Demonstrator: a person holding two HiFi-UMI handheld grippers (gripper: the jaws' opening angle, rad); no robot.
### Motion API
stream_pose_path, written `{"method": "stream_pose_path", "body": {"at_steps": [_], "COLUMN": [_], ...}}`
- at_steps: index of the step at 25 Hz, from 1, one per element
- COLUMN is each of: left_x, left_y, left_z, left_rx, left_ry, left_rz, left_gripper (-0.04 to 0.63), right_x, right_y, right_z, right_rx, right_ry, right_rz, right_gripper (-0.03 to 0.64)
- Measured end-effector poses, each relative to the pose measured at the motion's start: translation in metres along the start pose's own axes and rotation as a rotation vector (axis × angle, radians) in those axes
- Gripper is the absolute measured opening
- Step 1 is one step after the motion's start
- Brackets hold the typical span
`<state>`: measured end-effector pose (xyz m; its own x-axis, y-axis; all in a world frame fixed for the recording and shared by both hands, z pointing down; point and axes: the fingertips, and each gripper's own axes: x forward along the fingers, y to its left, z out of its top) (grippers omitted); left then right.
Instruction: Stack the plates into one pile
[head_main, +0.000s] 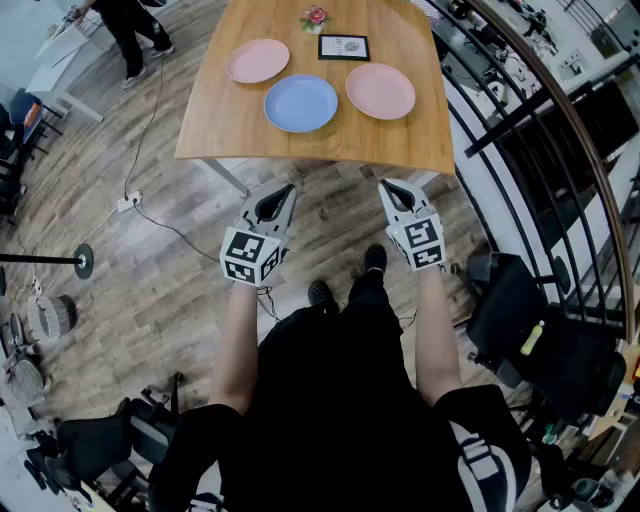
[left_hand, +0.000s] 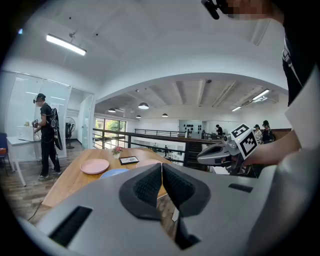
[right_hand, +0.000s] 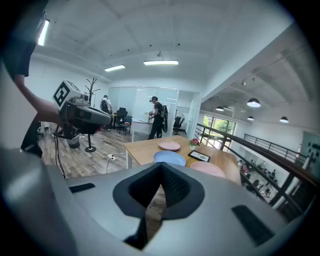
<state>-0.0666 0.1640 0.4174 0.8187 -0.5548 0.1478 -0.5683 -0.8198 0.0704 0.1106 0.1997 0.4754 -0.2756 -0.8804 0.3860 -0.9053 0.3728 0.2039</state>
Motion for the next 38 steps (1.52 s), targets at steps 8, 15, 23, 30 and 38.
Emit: {"method": "stream_pose_path", "body": {"at_steps": [8,15,23,30,38], "left_x": [0.004,0.01,0.01,0.013,0.01], "left_y": [-0.004,-0.003,-0.004,-0.008,-0.006], "left_z": [0.009,0.016,0.01,0.004,0.014], "left_rx": [0.015,0.008,0.001,0.025,-0.003], "left_ry": [-0.012,-0.028,-0.016,0.004,-0.048], "left_rz": [-0.025,-0.028,-0.039,-0.059,-0.052], "left_gripper": [0.023,0.023,0.023,0.023,0.026], "right_x": [-0.003,-0.007,-0.007,-0.003,-0.002], "right_y": [-0.003,-0.012,-0.011,-0.008,-0.001], "right_z": [0.003,0.006,0.005,0.004,-0.006], "right_rx": [0.008,0.036,0.029,0.023,0.006], "right_ry": [0.003,-0.027,-0.018,-0.012,0.019], "right_rz": [-0.021,-0.032,-0.034,-0.018,-0.001], "right_gripper": [0.005,0.006,0.006,0.006,0.069]}}
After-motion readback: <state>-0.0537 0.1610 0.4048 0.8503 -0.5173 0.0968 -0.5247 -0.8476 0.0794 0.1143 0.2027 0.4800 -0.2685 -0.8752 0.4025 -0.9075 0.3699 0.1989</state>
